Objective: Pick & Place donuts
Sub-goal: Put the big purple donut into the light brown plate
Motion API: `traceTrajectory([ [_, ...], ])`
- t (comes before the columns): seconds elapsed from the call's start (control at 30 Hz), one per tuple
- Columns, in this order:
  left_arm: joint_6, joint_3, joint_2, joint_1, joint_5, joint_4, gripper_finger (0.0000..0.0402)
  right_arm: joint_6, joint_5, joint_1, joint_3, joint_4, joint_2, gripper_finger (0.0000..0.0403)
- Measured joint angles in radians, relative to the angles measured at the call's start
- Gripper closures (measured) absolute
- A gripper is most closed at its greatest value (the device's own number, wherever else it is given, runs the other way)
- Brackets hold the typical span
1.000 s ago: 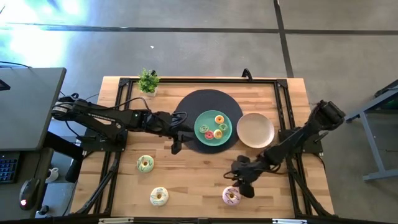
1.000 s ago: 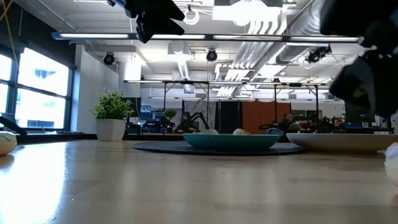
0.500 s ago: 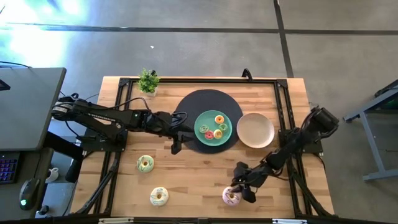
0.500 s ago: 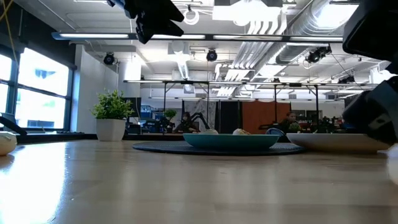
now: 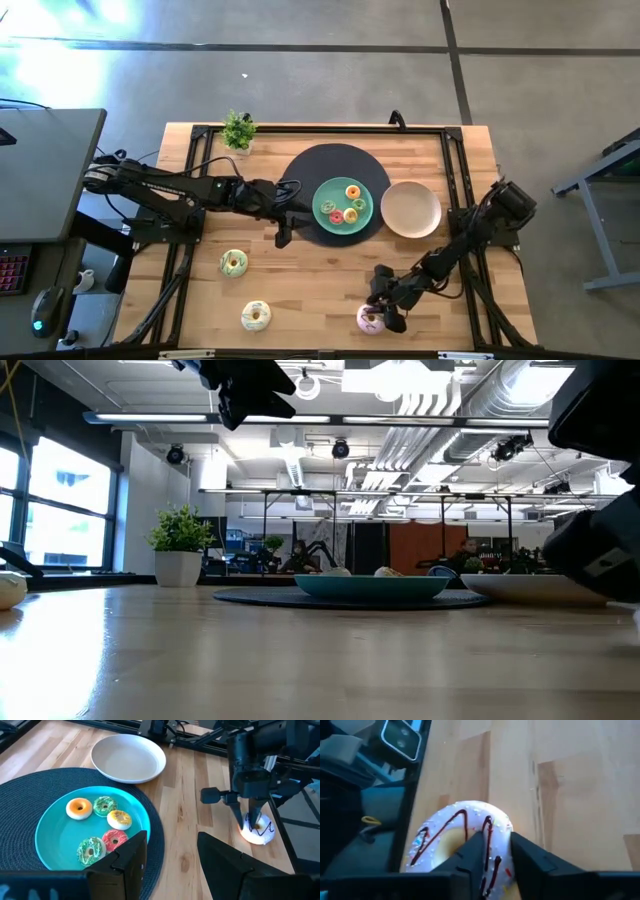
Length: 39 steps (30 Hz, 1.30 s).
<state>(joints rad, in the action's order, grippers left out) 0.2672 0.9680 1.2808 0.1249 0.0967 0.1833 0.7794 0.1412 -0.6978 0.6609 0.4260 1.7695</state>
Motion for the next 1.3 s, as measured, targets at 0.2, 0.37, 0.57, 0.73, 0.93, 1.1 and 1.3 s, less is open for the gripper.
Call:
traceTrajectory([
  [0.2, 0.0, 0.0, 0.0, 0.0, 0.0, -0.002, 0.0228, -0.039, -0.162, 0.059, -0.001, -0.046, -0.109, 0.0391],
  [0.37, 0.0, 0.0, 0.0, 0.0, 0.0, -0.038, 0.0228, -0.093, -0.082, 0.126, 0.0, -0.312, -0.306, 0.0375],
  [0.57, 0.0, -0.002, 0.019, 0.0, -0.003, -0.06, 0.0228, -0.216, 0.215, 0.2, -0.001, -0.908, -0.563, 0.0394],
  [0.73, 0.0, -0.001, 0.018, 0.0, -0.008, -0.065, 0.0228, -0.021, 0.505, 0.264, -0.051, -1.151, -0.703, 0.0386],
  [0.93, 0.0, -0.001, 0.018, 0.0, -0.001, -0.072, 0.0228, 0.246, 0.695, 0.382, -0.221, -1.079, -0.786, 0.0382],
  [1.1, 0.003, -0.001, 0.018, 0.0, -0.017, -0.069, 0.0228, 0.316, 0.55, 0.487, -0.351, -0.997, -0.789, 0.0393],
  [1.3, 0.003, -0.001, 0.018, 0.0, -0.006, -0.069, 0.0228, 0.326, 0.566, 0.54, -0.41, -0.926, -0.79, 0.0373],
])
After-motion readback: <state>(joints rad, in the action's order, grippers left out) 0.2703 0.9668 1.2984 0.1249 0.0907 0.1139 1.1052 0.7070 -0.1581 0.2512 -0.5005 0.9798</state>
